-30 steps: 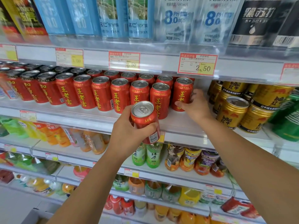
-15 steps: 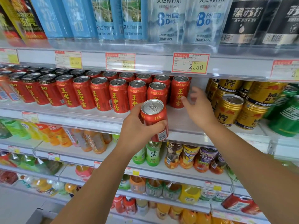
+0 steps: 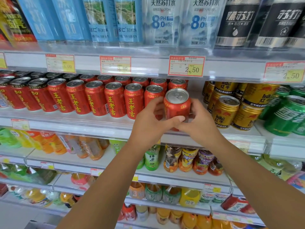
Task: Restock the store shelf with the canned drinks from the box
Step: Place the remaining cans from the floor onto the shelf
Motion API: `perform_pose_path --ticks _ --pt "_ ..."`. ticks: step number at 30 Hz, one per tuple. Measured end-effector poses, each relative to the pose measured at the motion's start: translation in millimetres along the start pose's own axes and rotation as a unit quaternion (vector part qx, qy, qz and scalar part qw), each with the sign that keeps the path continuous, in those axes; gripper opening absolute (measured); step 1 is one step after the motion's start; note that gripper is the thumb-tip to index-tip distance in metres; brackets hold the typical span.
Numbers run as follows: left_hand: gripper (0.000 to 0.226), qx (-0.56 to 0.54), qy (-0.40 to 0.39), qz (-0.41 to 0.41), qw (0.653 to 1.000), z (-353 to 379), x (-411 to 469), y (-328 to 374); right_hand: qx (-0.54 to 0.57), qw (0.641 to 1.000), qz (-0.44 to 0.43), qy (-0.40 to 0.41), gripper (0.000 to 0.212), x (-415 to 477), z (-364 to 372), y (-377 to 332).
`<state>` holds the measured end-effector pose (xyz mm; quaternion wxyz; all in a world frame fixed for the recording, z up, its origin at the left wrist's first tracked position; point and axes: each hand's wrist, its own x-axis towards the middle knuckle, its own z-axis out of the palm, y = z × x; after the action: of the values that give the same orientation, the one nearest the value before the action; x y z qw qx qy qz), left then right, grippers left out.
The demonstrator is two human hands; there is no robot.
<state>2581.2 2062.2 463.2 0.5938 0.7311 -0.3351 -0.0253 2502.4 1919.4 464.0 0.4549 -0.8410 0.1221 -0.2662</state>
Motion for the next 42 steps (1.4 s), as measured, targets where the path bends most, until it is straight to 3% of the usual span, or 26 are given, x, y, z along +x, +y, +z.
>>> perform_pose_path --ticks 4,7,10,16,21,29,35,39,42 --pt "0.058 0.157 0.029 -0.013 0.987 -18 -7 -38 -0.006 0.999 0.038 0.026 0.073 21 -1 11" --pt "0.05 0.285 0.04 0.059 0.956 -23 -11 -69 0.002 0.998 0.06 0.015 0.079 30 4 18" --pt "0.051 0.348 0.04 0.11 0.93 -19 -10 -91 0.009 0.997 0.076 0.008 0.072 36 10 27" --pt "0.048 0.332 0.068 0.135 0.931 -14 -9 -101 -0.018 0.995 0.095 -0.025 0.064 49 4 33" --pt "0.048 0.324 0.069 0.135 0.934 -13 -8 -105 0.001 0.995 0.102 -0.01 0.077 46 3 36" --pt "0.048 0.314 0.075 0.149 0.935 -13 -9 -108 -0.054 0.995 0.08 0.0 0.06 48 12 31" --pt "0.045 0.308 0.087 0.183 0.93 -13 -8 -112 -0.051 0.994 0.084 0.048 0.056 47 18 38" --pt "0.047 0.311 0.07 0.175 0.931 -15 -7 -111 -0.081 0.99 0.108 0.046 0.068 39 19 34" --pt "0.05 0.289 0.079 0.161 0.94 -12 -13 -100 -0.044 0.987 0.078 0.136 0.064 7 16 24"
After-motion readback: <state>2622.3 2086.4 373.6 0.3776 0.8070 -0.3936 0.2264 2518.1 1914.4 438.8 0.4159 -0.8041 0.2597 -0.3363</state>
